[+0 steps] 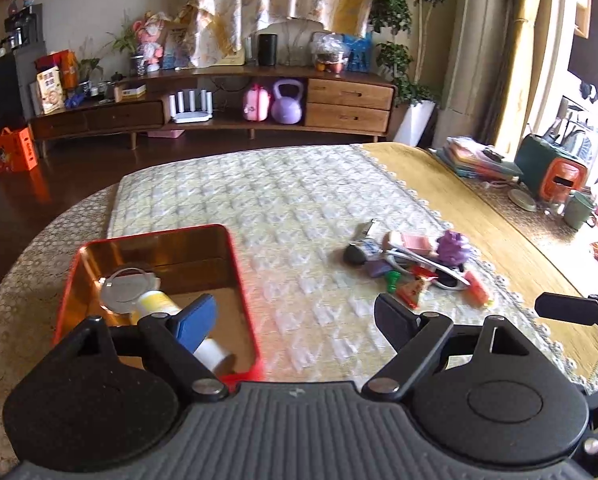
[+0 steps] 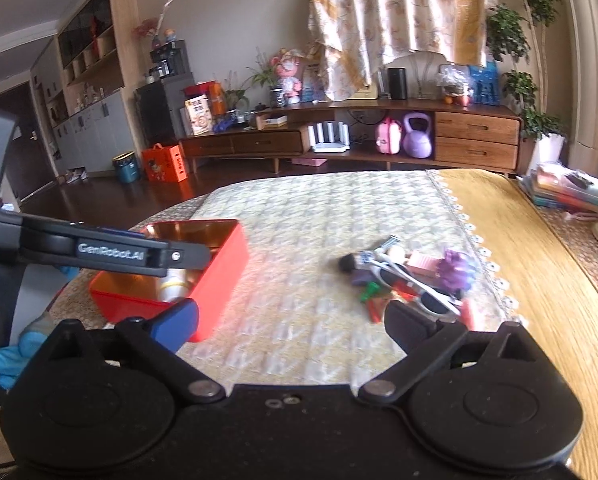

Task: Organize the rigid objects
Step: 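Open both grippers and move them back toward the pile of small items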

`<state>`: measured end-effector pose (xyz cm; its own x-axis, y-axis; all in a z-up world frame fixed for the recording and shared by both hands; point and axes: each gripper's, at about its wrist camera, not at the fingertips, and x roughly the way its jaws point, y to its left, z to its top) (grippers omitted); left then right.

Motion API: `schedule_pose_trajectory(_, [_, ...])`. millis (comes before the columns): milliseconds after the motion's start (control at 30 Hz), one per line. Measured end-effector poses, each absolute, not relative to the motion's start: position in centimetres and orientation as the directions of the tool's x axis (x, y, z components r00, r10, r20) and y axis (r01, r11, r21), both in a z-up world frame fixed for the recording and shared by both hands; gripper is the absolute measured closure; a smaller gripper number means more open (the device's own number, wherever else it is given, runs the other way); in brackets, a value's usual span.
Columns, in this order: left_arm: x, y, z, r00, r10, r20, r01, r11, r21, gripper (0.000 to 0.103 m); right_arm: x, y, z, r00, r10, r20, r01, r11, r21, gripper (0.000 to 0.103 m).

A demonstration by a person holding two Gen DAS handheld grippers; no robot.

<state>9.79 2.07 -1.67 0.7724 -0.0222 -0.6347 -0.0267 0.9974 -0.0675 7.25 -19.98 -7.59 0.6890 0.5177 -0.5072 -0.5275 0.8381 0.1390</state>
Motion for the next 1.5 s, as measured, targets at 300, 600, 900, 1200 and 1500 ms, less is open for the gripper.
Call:
schedule_pose_trajectory(300, [10.5,-1.2,-2.2,0.789,-0.104,-0.605,0.036,0.992,-0.124,0.0,8.3,-24.4,-9.1,0.721,0.457,-0.521,-0.457,0.879,0.138,0.003])
schedule_pose_trajectory(600, [13.1,-3.3,-3.7,0.769,-0.162,-0.619,0.084,0.985,-0.154,0.0,10.5,-27.0,-10.1,0.749,0.396,-0.532,-0.419,0.904,0.083,0.003])
schedule_pose_trajectory(900, [16.0,-5.0,-5.9,0.745,-0.18,-0.642,0.091,0.981,-0.169,0.0,13.9,-28.9,-12.5,0.742,0.34,-0.578,-0.382,0.923,0.052,0.006])
schedule_pose_trajectory(1200, [18.3,-7.1,-7.7,0.742,-0.125,-0.658,0.089,0.992,-0.088,0.0,16.5,-29.0,-14.2,0.716,0.332,-0.615,-0.385,0.922,0.049,0.01])
schedule_pose_trajectory(1500, [20.1,-8.3,-9.7,0.726,-0.172,-0.666,0.158,0.984,-0.082,0.0,18.7,-28.9,-15.7,0.68,0.366,-0.635,-0.428,0.902,0.062,0.029])
